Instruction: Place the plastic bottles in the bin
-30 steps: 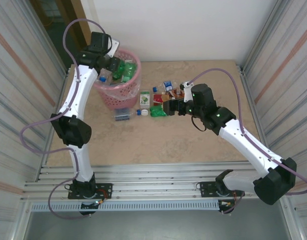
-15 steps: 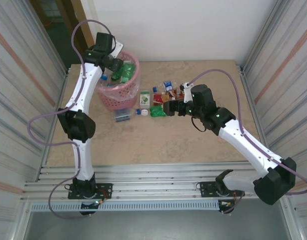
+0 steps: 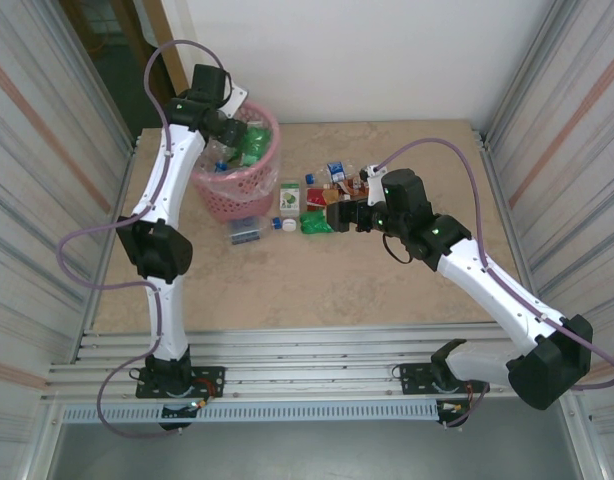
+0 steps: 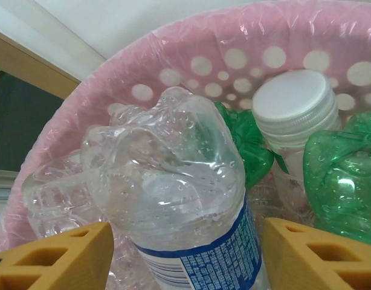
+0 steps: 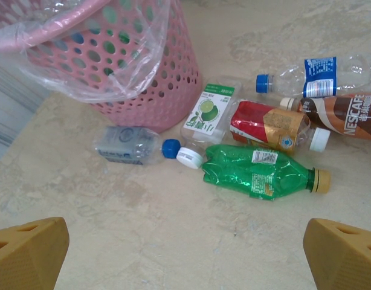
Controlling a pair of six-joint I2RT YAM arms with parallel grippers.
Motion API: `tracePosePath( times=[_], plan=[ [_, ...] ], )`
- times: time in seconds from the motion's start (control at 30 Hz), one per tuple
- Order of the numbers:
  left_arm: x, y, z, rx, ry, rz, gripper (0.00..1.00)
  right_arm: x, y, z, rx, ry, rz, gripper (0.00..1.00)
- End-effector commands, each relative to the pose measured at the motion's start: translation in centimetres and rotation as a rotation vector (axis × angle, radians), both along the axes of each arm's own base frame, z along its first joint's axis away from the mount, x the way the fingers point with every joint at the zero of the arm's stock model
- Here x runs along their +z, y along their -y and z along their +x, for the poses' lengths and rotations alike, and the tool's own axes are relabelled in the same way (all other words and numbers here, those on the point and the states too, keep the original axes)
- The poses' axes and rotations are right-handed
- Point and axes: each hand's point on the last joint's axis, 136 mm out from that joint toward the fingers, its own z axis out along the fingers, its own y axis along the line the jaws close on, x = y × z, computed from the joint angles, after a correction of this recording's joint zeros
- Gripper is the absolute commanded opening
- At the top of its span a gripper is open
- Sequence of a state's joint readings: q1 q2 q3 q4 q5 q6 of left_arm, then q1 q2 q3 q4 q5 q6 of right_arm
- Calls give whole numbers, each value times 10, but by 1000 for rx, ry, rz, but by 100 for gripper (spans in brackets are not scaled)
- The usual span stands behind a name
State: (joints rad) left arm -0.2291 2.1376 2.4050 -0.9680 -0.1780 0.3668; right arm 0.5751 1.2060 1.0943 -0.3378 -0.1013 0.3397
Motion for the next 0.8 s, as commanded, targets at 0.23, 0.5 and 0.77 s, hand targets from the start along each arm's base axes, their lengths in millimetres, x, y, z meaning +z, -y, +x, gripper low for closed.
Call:
tracePosePath(
  times=[0.23,0.5,0.77],
  plan=[
    [26,-8,0,91,76,-48,50,6,2,1,-14,11,21,98],
    [0,-14,-1,144,14,-63,41,2,15,3,-67,5,-27,98],
    [-5,-5,-17,153,-31,-156,46,-15,34,8,-148,-63,-41,98]
  ],
)
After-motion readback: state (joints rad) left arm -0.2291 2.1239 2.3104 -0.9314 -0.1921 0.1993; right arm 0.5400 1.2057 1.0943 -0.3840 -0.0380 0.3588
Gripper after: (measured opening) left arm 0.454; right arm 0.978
